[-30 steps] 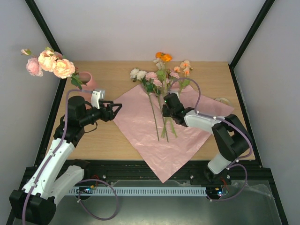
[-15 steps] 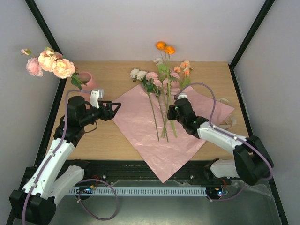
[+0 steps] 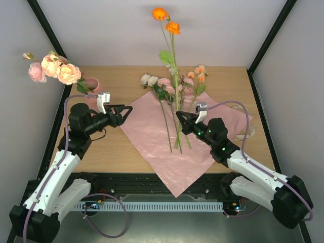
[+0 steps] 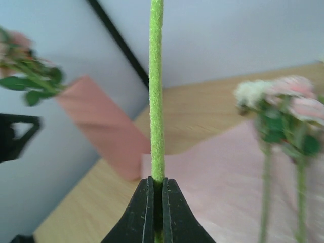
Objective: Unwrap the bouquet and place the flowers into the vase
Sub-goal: Pick up the fake flower from the wrapping paper.
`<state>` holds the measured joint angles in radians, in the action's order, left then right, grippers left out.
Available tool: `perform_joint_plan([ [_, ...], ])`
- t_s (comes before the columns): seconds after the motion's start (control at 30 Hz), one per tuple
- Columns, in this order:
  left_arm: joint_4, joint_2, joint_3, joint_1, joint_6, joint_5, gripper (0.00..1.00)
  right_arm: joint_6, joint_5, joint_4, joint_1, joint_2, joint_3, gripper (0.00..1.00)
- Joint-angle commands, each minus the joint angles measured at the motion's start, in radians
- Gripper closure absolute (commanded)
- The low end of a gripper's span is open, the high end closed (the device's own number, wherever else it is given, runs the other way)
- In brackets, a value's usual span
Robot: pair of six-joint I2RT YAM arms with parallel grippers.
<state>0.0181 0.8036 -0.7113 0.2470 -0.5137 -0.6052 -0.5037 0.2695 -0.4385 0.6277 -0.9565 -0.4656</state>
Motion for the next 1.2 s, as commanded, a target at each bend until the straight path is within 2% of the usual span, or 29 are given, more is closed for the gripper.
perform_joint_plan([
  [0.0, -0.123, -0.011, -0.018, 0.024, -0.087, -0.062, 0.06, 0.027, 0.132, -0.251, 0.059, 0.053, 0.036, 0.99],
  [0.13, -0.192, -0.012, -0.020, 0.083, -0.109, -0.054, 0.11, 0.089, 0.142, -0.306, 0.142, 0.043, 0.039, 0.99],
  [0.23, -0.239, -0.009, -0.035, 0.121, -0.159, -0.057, 0.18, 0.082, 0.148, -0.365, 0.187, 0.025, 0.040, 0.99],
  [0.6, -0.526, 0.005, -0.007, 0.203, -0.338, -0.091, 0.31, 0.064, 0.155, -0.472, 0.311, -0.057, 0.028, 0.99],
  [1.07, -0.513, 0.068, -0.039, 0.238, -0.335, -0.082, 0.50, 0.108, 0.175, -0.448, 0.367, -0.107, -0.008, 0.99],
  [1.17, -0.510, 0.071, -0.042, 0.241, -0.335, -0.082, 0.63, 0.114, 0.173, -0.439, 0.369, -0.115, -0.008, 0.99],
])
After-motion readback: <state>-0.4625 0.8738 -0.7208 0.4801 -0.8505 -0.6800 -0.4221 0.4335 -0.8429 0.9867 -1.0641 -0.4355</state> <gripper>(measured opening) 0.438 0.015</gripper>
